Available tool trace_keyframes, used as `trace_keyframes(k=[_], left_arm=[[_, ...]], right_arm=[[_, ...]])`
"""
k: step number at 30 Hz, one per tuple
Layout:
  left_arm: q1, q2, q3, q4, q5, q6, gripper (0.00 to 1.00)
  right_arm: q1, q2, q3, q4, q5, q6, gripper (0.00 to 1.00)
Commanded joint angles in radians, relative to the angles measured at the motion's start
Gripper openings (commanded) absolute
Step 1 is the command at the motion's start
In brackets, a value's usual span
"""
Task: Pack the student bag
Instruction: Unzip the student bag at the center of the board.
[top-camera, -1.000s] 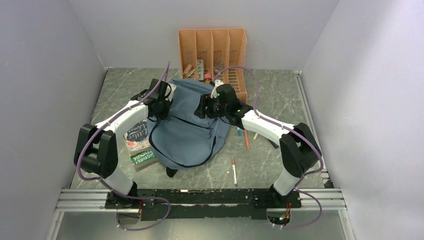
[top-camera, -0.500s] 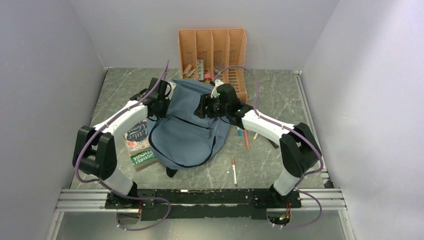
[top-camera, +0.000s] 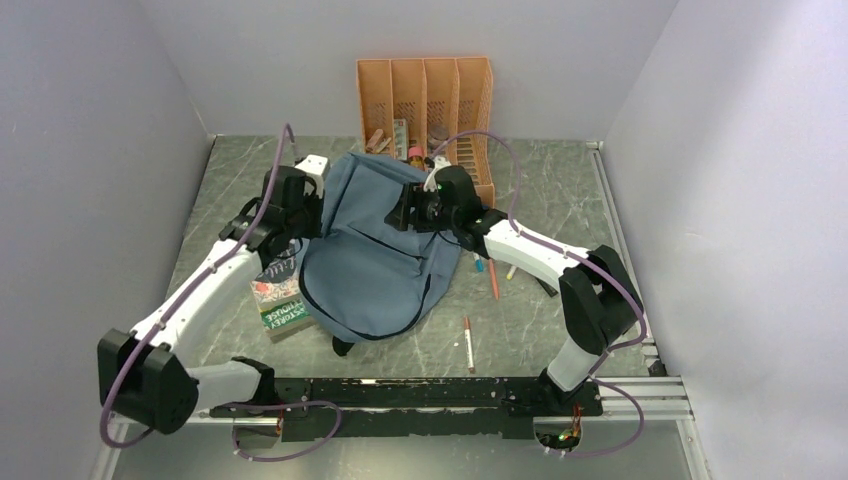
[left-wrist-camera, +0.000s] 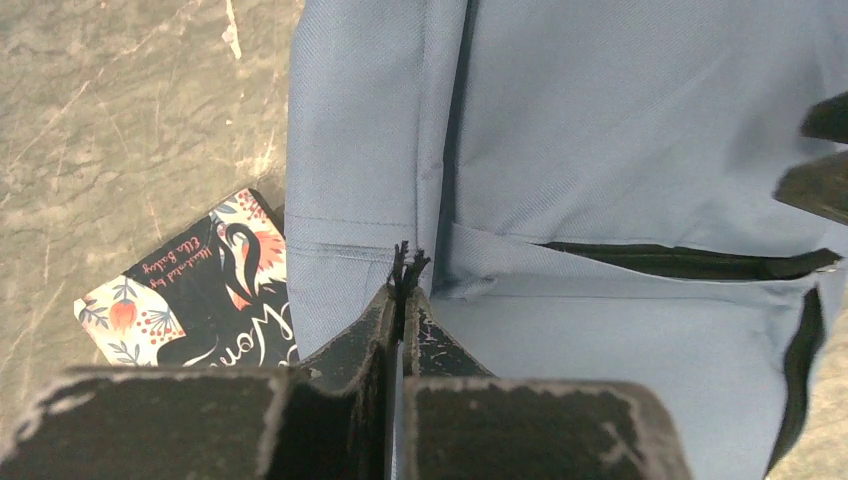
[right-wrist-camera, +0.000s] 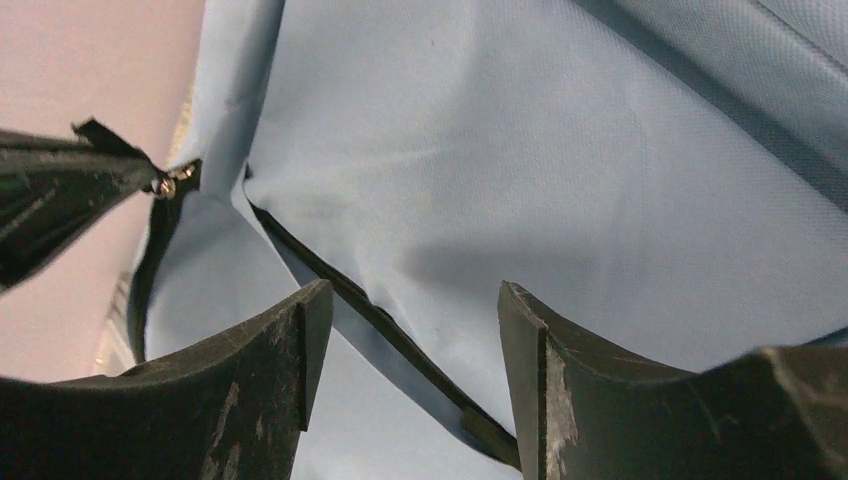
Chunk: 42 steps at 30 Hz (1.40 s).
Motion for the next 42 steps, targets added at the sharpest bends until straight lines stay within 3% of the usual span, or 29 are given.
trace_keyframes(k=[1,8,15,24,42], left_arm=[[-0.006,-0.087,-0.045,0.125,0.068,-0.045,0.05],[-0.006,-0.103,-0.051,0.141,0.127,-0.047,0.05],[-0.006,-0.14,-0.077,0.16,0.145,-0.042,0.05],[-0.006,-0.159,-0.091,0.186,0.189,-0.038,0.05],[-0.007,-0.165,-0.097,0.205,0.249,-0.032,0.05]], right_arm=[[-0.002,0.003,0.043,0.085,-0.015,0.151,0.65],[0.046,0.072,0.121,0.128,0.02,0.364,0.64],[0.114,0.185,0.276,0.059,0.13,0.447,0.64],[0.137,0.309,0.424,-0.003,0.182,0.46,0.64],[0.168,0.425,0.573,-0.046,0.173,0.421,0.51]])
